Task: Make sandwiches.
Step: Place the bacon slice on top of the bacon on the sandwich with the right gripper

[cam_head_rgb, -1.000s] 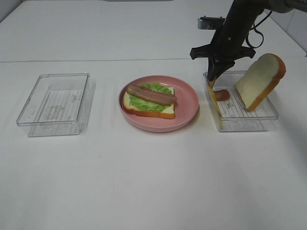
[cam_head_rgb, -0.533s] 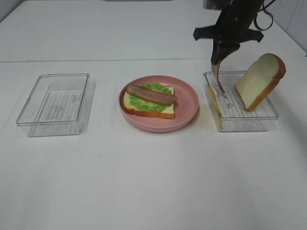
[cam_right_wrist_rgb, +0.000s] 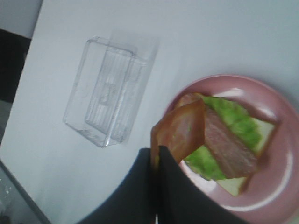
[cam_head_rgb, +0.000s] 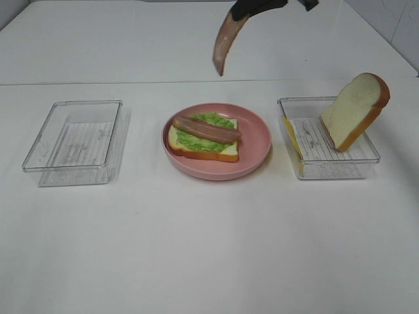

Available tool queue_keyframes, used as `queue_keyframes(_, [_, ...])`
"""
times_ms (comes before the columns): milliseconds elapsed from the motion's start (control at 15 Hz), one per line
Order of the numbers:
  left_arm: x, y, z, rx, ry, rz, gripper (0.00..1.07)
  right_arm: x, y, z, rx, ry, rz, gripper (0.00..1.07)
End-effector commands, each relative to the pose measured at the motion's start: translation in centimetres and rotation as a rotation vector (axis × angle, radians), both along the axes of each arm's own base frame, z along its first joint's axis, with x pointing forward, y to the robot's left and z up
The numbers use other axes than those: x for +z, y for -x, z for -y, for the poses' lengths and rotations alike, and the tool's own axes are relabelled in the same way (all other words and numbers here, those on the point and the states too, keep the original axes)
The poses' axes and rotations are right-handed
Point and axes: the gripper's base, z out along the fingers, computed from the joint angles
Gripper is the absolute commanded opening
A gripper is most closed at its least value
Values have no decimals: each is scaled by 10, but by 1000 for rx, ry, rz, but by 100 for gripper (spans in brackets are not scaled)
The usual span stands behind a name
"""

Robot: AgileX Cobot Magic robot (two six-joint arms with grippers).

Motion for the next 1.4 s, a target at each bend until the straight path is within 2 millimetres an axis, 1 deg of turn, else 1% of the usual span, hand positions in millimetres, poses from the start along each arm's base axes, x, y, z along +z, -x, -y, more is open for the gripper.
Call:
queue_keyframes(67, [0,3,1,-5,4,27,100,-24,9,-37,135,-24,-77,0])
queue_keyframes(133, [0,3,1,-5,4,27,100,-31,10,-46,149,-31,-90,0])
queue_keyframes(200, [0,3,1,-5,4,27,100,-58,11,-72,188,-47,-126,0])
queue_keyframes(267, [0,3,1,-5,4,27,100,-66,11,-77,192,-45,-135,0])
queue_keyframes(400, [0,3,1,-5,4,27,100,-94,9,-91,193,-44,-173,0])
queue_keyframes(467, [0,3,1,-5,4,27,100,-98,8,-91,191,-41,-177,0])
queue_keyframes(600, [0,3,1,-5,4,27,100,-116,4,-91,184,-8,-184,0])
queue_keyframes(667, [0,3,1,-5,4,27,100,-119,3,-90,182,12,-177,0])
queue_keyframes(733, [0,3,1,-5,4,27,100,-128,-3,-80,169,140,-119,0])
queue_keyframes(800, [0,3,1,-5,4,27,100,-129,-5,-78,164,170,-104,0])
queue_keyframes(933, [0,3,1,-5,4,27,100,-135,-11,-65,122,329,-61,0])
queue_keyframes(1267, [0,3,1,-5,4,27,100,-135,-13,-63,103,353,-40,0])
queue_keyframes(1400, [0,3,1,-5,4,27,100,-136,-15,-60,99,390,-20,0])
